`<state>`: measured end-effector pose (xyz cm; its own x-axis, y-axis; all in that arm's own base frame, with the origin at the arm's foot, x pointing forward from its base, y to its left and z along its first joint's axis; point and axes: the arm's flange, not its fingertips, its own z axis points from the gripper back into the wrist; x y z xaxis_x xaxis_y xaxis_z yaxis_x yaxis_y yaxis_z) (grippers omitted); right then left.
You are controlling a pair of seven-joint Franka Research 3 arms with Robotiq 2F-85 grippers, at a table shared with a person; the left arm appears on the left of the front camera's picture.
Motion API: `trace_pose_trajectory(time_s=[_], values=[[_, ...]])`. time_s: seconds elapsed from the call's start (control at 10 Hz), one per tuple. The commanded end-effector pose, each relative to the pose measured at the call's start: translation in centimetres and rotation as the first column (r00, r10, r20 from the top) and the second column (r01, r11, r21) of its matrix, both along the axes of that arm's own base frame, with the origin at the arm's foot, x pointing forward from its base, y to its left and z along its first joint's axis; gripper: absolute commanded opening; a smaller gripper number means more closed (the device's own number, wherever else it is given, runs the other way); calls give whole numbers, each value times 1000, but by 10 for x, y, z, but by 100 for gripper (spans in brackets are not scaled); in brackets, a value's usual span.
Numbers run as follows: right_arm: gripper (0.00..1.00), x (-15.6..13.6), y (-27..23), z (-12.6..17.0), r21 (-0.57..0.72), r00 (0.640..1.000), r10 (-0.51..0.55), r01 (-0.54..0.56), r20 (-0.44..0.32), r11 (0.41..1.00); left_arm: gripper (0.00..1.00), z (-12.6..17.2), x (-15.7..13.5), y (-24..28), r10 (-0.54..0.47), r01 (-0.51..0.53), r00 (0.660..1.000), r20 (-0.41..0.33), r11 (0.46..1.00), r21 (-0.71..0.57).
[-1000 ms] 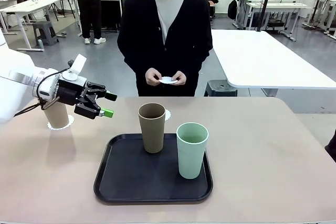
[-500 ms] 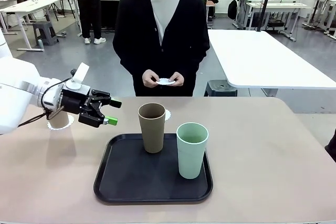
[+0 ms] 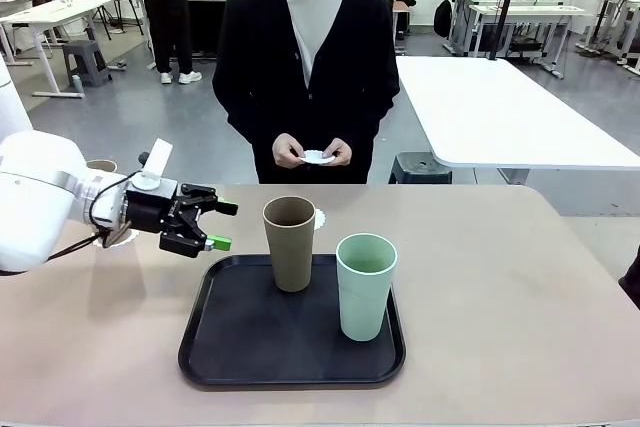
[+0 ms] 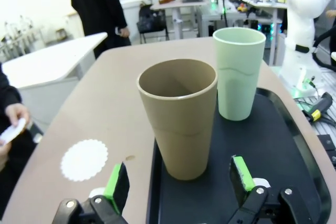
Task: Place coasters on the table and set cups on them.
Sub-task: Take one Reusable plastic cup from the Flat Tray and place it on a coaster set by the human.
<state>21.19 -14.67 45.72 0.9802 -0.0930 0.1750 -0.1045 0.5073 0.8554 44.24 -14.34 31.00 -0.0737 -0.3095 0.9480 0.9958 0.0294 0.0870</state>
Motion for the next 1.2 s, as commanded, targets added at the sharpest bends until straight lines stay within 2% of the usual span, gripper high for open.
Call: trace_pose_trajectory(time_s=[0.0, 0.6, 1.1], values=[[100, 1, 1, -1, 22, 1000, 2, -2, 22, 1000, 100, -13, 7, -19, 0, 0, 999, 45, 1000, 5], [100, 1, 1, -1, 22, 1000, 2, -2, 22, 1000, 100, -23, 13, -54, -8, 4, 999, 53, 997, 76], [100, 1, 1, -1, 22, 1000, 2, -2, 22, 1000, 100, -34, 28, -72, -26, 27, 1000, -10, 995, 93]])
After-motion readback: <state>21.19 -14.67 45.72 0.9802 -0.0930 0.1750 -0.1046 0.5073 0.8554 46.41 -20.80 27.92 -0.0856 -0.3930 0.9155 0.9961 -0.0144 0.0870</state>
